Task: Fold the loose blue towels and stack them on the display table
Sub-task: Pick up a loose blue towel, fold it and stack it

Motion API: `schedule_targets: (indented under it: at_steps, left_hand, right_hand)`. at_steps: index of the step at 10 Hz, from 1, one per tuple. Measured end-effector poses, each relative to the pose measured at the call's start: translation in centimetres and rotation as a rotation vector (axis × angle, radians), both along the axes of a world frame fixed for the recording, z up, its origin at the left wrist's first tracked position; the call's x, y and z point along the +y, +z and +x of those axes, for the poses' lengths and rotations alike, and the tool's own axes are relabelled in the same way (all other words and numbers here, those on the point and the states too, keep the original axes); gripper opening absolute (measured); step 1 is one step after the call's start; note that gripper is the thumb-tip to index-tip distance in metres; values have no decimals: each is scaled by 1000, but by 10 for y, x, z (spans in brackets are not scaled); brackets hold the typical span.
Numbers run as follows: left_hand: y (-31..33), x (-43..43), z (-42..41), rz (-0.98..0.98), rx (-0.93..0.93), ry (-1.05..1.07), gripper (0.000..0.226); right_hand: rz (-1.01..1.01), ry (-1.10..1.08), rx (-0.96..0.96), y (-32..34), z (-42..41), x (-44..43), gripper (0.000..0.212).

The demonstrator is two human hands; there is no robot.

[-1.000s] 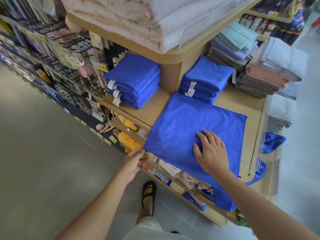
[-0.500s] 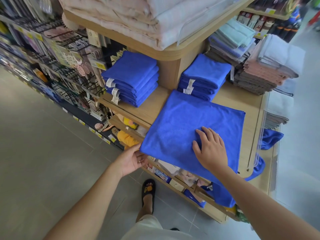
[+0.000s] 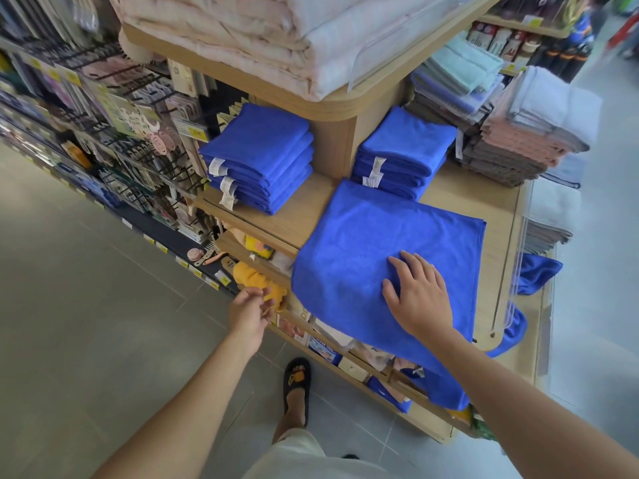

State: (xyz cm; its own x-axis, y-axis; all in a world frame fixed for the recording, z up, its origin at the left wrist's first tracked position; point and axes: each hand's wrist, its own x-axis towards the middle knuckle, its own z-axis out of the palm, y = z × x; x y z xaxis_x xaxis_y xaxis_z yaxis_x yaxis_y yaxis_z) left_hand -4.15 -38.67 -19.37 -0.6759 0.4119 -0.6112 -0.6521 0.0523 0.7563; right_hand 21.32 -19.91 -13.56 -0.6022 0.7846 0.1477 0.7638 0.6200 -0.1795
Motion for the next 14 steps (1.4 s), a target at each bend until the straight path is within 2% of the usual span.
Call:
schedule_targets:
  at_steps: [1,2,3,4,6,8,9,10,11,12,13,14]
  left_hand:
    - [-10,-4,0,-3,18,-255,19]
    - [-2,10,3,24,78,-462,36]
    - [9,29,4,30,254,-586,45]
    - [16,45,1,43,365,-641,58]
    - [15,45,-7,27,389,-613,62]
    - [13,36,-4,-27,359,-746,52]
    - [14,36,-4,32,262,-694,59]
    - [19,35,-9,214,-57,-652,56]
    - [28,39,-13,288,-280,-707,58]
    - [33,45,-15,260,-297,-755,58]
    - [39,44,-17,152,-281,-795,54]
    - [41,44,-18,181,-170,-722,47]
  right_hand:
    - [12,4,-3,0,0,0,52]
    - [12,4,-12,0,0,0,52]
    - [7,6,-12,1,0,0,52]
    - [2,2,-11,1,0,0,52]
    - [-1,5,0,1,1,0,52]
    - [2,-1,6,-1,1,1,51]
    - [-1,4,6,-1,1,1,51]
    - [-5,10,13,-1,1,1,51]
    - [0,11,17,-1,2,1,51]
    - [1,14,6,-2,2,2,52]
    - [6,16,4,-2,2,2,52]
    - [6,16,-2,-2,2,2,52]
